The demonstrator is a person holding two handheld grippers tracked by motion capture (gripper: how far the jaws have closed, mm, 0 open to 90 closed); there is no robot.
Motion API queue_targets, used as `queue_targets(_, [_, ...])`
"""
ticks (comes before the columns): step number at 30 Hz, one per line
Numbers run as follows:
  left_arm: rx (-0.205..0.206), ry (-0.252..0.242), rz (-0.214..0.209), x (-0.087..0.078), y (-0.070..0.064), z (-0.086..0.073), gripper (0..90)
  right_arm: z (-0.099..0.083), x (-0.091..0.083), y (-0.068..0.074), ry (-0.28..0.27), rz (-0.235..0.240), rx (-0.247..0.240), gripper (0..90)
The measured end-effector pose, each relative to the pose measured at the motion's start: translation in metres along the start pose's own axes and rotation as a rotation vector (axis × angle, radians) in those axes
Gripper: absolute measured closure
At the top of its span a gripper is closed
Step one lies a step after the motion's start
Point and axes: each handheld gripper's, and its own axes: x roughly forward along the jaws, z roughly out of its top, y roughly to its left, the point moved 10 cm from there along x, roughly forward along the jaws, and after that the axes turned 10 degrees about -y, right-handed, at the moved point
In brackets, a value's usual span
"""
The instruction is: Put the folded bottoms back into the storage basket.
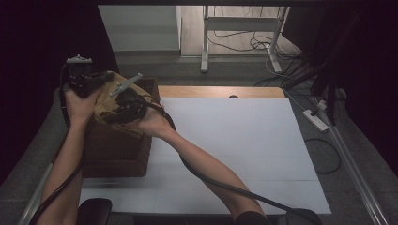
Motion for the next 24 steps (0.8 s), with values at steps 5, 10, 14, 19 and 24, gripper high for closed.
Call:
queue_targets(5, [-0.004, 0.015, 0.009, -0.001, 0.007, -0.010, 79.2, -0.003, 0.009, 0.003, 0.010, 0.001, -0.002, 75.1])
queue_targets(10, [-0.008, 0.041, 0.019, 0.001, 0.012, -0.023, 79.2, -0.010, 0.018, 0.003, 0.025, 0.000, 0.007, 75.1])
queue_targets(14, [-0.006, 0.056, 0.022, 0.005, 0.015, -0.034, 79.1, -0.018, 0.025, 0.002, 0.039, 0.001, 0.009, 75.0])
queue_targets(19, [-0.013, 0.076, 0.007, 0.014, 0.016, -0.050, 78.8, -0.030, 0.032, 0.001, 0.056, -0.002, 0.021, 74.9])
queue_targets(24, [-0.018, 0.102, -0.016, 0.025, 0.015, -0.064, 78.4, -0.047, 0.037, -0.004, 0.084, -0.013, 0.038, 74.8])
